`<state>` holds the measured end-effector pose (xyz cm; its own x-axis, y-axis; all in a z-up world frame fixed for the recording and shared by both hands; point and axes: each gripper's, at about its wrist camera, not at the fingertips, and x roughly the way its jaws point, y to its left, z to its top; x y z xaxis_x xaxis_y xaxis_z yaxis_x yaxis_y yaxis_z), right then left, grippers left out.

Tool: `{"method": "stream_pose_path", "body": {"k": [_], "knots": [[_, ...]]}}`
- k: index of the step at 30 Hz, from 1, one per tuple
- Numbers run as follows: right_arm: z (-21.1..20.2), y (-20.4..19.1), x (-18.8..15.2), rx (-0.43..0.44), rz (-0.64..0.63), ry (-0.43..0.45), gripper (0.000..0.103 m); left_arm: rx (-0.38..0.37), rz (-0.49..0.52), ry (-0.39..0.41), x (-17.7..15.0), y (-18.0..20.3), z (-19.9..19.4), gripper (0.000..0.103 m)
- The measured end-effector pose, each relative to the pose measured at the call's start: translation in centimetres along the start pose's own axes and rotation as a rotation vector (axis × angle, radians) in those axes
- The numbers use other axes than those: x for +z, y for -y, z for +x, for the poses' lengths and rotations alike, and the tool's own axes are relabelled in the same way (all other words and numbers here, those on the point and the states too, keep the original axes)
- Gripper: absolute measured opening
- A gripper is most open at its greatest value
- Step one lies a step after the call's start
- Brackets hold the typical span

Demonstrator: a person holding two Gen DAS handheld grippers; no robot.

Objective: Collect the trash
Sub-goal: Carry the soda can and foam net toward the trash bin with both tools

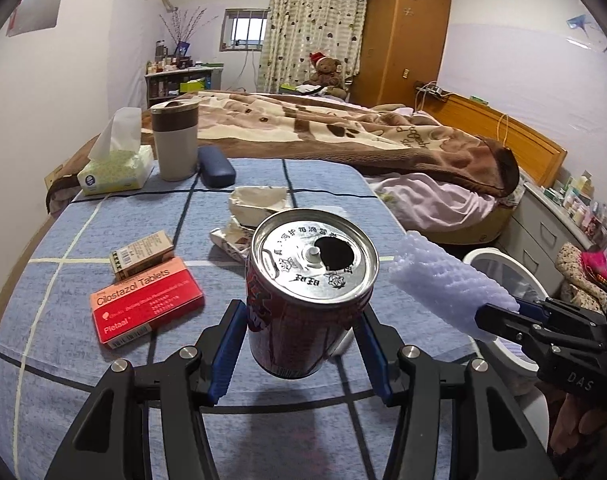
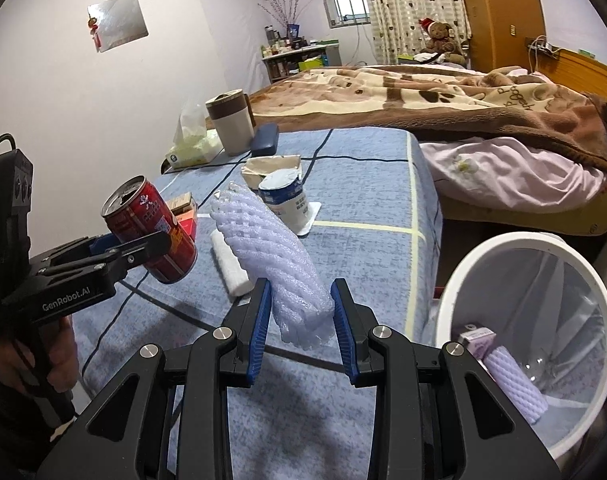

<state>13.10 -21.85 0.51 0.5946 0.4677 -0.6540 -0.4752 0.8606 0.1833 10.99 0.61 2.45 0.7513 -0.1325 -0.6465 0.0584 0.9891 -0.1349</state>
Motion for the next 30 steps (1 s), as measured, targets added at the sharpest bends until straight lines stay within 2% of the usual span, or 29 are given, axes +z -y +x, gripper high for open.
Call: {"method": "stream_pose_path", "body": {"k": [14,30], "knots": [[-1.6,2.3,-1.0,-0.046,0.048,0.019,0.032,-0.062,0.044,-0.013,-0.2,3.6,0.2,0.055],[-3.5,6.7,-2.5,-0.127,0.149,0.039,0.032,-0.185,0.146,-0.051,0.4,10.9,2.5,0.055]]}}
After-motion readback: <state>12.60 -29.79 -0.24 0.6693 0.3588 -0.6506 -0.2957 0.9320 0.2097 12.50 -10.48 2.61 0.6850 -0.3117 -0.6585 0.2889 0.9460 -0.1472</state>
